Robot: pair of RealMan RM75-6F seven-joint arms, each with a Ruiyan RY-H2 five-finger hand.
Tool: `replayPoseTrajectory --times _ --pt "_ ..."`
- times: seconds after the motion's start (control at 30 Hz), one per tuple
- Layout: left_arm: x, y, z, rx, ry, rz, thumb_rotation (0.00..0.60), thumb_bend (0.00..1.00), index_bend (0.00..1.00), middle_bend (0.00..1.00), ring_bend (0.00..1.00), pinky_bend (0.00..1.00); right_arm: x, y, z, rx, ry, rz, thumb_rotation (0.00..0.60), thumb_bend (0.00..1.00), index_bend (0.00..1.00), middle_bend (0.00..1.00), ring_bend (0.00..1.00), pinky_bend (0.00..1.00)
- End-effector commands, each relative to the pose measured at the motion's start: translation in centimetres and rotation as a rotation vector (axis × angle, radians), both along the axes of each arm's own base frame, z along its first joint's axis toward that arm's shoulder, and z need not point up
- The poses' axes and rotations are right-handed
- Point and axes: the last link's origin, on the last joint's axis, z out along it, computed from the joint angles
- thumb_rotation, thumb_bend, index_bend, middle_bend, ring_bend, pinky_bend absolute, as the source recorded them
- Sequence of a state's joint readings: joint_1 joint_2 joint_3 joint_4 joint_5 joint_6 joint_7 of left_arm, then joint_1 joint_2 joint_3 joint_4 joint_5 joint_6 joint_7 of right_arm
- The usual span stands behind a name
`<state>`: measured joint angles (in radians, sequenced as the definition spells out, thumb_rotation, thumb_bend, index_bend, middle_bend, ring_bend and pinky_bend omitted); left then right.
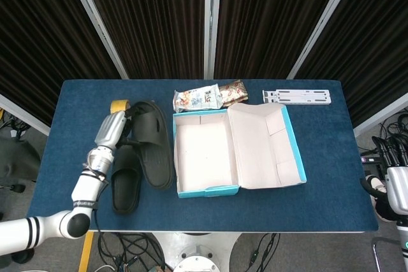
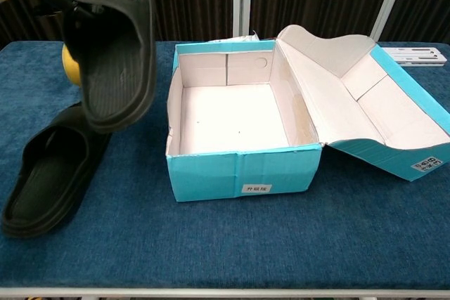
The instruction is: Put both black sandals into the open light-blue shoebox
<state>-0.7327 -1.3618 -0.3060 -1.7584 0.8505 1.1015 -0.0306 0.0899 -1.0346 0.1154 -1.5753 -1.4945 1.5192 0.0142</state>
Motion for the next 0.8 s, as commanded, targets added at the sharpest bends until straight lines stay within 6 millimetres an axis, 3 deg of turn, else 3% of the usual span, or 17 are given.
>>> replayPoseTrajectory --times 0.03,0.3,0.53,0.8 --pt "3.2 2.8 -2.6 -0.071 -0.249 -0.1 0.6 0.07 0.47 0.44 0.79 0.85 0.2 -0.1 0.1 0.004 0.008 -0.001 0.6 0.08 0.01 0.13 0.0 0.09" --pt "6.4 5.2 -8.0 -0.195 -0.444 -0.153 0.6 0.05 0.47 0.44 0.66 0.74 0.7 -0.3 0.3 0.002 0.034 -0.007 0.6 0.08 0.01 0.13 0.0 0.09" --pt "6.6 6.0 -11.6 -0.163 -0.336 -0.245 0.6 0.03 0.47 0.44 0.61 0.68 0.9 -0.2 0.6 0.0 0.04 -0.024 0.6 0.08 0.01 0.13 0.0 0.09" --pt "5.6 6.2 -13.9 -0.062 -0.176 -0.356 0.6 0.03 0.47 0.43 0.6 0.67 0.9 0.0 0.5 0.001 0.041 -0.04 0.6 0.08 0.01 0.13 0.0 0.09"
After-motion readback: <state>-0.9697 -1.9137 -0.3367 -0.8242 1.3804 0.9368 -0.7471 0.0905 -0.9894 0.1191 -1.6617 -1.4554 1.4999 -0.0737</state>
